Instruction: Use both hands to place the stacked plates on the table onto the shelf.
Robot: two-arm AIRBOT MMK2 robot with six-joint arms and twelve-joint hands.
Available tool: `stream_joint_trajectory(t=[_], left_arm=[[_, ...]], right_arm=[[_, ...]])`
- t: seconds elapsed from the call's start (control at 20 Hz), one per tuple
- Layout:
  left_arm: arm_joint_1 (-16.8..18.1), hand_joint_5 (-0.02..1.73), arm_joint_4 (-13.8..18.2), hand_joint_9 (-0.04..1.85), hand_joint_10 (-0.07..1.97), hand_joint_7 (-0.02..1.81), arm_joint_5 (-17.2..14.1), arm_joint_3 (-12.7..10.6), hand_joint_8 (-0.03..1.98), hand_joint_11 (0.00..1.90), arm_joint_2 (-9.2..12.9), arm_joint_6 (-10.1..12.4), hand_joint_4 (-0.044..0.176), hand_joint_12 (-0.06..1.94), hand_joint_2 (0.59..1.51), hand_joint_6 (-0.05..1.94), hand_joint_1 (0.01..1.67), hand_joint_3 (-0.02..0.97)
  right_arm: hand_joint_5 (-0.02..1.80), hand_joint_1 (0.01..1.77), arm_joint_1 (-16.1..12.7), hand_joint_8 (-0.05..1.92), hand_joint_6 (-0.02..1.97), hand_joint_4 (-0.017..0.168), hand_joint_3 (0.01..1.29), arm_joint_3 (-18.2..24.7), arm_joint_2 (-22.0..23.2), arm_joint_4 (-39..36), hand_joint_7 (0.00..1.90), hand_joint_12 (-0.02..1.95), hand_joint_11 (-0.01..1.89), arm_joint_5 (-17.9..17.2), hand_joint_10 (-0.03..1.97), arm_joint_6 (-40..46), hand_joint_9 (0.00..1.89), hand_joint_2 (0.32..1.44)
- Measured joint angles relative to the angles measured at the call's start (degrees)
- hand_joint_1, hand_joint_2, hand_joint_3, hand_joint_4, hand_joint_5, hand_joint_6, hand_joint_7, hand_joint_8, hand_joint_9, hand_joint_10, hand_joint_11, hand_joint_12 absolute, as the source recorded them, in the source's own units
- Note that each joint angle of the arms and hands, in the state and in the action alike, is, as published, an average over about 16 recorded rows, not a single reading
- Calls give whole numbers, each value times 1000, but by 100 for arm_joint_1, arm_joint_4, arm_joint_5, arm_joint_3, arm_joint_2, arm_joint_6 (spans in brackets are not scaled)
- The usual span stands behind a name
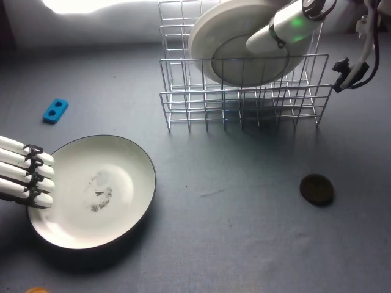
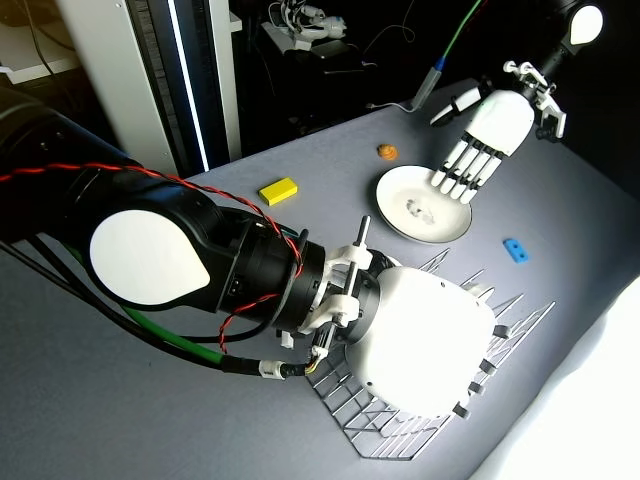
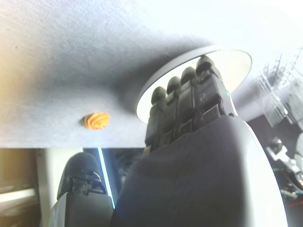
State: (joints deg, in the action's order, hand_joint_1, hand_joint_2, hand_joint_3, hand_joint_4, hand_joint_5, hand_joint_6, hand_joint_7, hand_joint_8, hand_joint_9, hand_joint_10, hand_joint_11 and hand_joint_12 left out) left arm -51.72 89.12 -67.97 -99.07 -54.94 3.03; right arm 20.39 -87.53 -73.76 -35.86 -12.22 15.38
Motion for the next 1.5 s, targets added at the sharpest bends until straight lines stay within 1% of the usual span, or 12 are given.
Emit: stream_joint_trajectory(t=[0.25, 0.35, 0.6, 0.85, 1.05, 1.15, 1.5], left_arm=[[0, 95, -1, 31, 19, 75, -20, -25, 9, 17, -6, 5, -1, 9, 1110, 10, 16, 21], [0, 93, -1, 33, 19, 76, -28, -31, 9, 16, -8, 8, -1, 11, 1110, 10, 16, 22], [-13, 93, -3, 37, 19, 79, -45, -33, 9, 16, -10, 15, -1, 12, 1113, 10, 16, 21], [-41, 93, -9, 40, 20, 80, -57, -32, 9, 15, -14, 22, 0, 6, 1110, 10, 16, 22], [-70, 90, -18, 36, 20, 74, -60, -32, 9, 16, -19, 23, 0, -2, 1108, 10, 16, 22], [-85, 89, -22, 34, 20, 72, -61, -32, 9, 16, -22, 23, 0, -6, 1107, 10, 15, 22], [-114, 83, -31, 28, 20, 63, -64, -37, 9, 16, -30, 22, -1, -15, 1106, 10, 15, 22]], right_arm=[[944, 1236, 63, 983, 835, -8, 11, -63, -43, 83, 1040, 1616, 738, -66, 949, 14, 995, 1007], [921, 1228, 76, 889, 861, -8, 11, -80, -52, 112, 1028, 1625, 729, -81, 866, 37, 985, 1016], [863, 1182, 79, 582, 670, -8, 10, -94, -60, 170, 1000, 1631, 673, -69, 617, 123, 951, 1028], [802, 1144, 53, 278, 430, -8, 10, -94, -59, 206, 959, 1629, 567, -16, 457, 213, 879, 1035], [749, 1116, 25, 49, 167, -8, 10, -92, -57, 217, 896, 1615, 421, 34, 448, 277, 785, 1039], [720, 1103, 15, 20, 53, -7, 10, -87, -54, 220, 853, 1602, 347, 54, 480, 292, 740, 1038], [573, 1090, -18, 20, 21, -6, 10, -60, -37, 208, 664, 1494, 147, 106, 619, 300, 596, 1041]])
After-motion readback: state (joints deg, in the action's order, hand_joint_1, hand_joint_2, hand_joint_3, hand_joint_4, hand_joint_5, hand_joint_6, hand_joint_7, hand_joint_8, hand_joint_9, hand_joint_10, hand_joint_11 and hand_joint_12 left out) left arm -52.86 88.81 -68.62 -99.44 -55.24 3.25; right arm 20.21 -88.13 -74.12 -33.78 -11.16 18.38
